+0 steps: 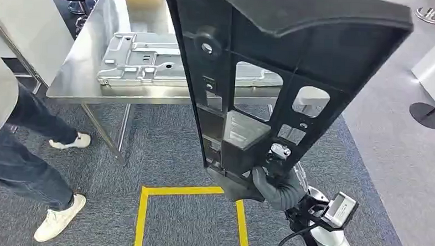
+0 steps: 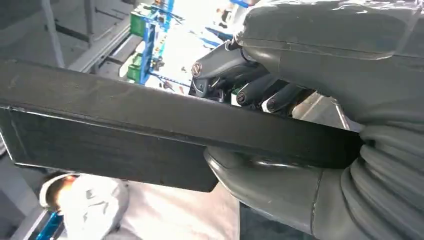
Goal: Take the parts from the cabinet and place them on the table.
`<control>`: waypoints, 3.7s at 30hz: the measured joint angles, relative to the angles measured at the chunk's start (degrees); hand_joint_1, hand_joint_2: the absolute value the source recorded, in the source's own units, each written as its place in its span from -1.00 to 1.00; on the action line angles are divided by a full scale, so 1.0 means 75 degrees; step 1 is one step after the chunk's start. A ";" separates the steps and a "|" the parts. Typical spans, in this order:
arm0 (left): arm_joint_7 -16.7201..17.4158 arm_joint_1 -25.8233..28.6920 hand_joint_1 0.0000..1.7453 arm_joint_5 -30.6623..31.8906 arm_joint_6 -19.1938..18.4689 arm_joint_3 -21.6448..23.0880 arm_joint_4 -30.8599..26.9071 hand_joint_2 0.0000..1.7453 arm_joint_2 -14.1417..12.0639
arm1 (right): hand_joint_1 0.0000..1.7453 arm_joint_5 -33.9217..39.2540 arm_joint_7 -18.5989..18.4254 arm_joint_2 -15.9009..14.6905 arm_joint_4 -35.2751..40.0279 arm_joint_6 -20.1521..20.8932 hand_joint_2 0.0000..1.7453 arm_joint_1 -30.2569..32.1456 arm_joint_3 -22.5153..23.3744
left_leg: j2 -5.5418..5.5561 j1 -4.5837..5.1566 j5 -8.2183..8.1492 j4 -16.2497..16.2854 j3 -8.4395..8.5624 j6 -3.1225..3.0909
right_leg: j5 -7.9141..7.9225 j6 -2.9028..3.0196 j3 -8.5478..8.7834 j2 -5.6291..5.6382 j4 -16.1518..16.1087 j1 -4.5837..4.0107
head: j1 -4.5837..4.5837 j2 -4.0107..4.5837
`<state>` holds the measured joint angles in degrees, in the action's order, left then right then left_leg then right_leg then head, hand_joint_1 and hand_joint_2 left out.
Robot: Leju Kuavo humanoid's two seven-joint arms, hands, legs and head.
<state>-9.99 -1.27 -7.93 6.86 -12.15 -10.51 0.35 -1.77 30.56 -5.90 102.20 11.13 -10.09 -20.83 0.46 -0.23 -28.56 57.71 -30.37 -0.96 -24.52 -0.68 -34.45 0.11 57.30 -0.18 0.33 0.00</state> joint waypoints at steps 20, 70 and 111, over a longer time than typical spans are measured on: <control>0.0082 0.0018 -1.00 0.0026 0.0064 -0.0087 0.0000 1.00 0.0006 | 1.00 -0.0090 -0.0020 -0.0009 0.0376 0.0017 1.00 0.0143 -0.0017 | -0.0021 -0.0098 0.0344 -0.0027 -0.0301 0.0012 | -0.0700 -0.0158 0.0650 0.0022 0.0075 0.0077 | 0.0044 0.0000; 0.0198 -0.0052 -1.00 0.0163 0.0117 -0.0146 -0.0015 1.00 -0.0035 | 1.00 -0.0309 -0.0038 -0.0009 0.1000 0.0117 1.00 0.0504 0.0344 | -0.0021 -0.0061 -0.1040 0.2283 -0.1068 0.0315 | -0.0211 0.0244 0.0401 0.0000 -0.0179 0.0069 | 0.0047 0.0000; 0.0166 -0.0035 -1.00 0.0169 0.0050 -0.0303 -0.0026 1.00 -0.0081 | 1.00 -0.0108 -0.0128 0.0009 0.0924 0.0253 1.00 0.0267 0.0548 | -0.0016 -0.0058 0.0455 -0.0062 -0.0328 0.0017 | -0.0547 -0.0046 0.0632 0.0040 -0.0015 0.0048 | 0.0067 0.0000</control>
<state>-8.74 -1.53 -6.67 7.23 -14.43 -10.71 -0.26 -2.58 29.59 -5.84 109.13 13.03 -8.09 -16.72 0.34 -0.67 -25.15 57.24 -32.83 -0.83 -28.62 -1.03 -29.71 0.41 57.19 0.18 0.83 0.00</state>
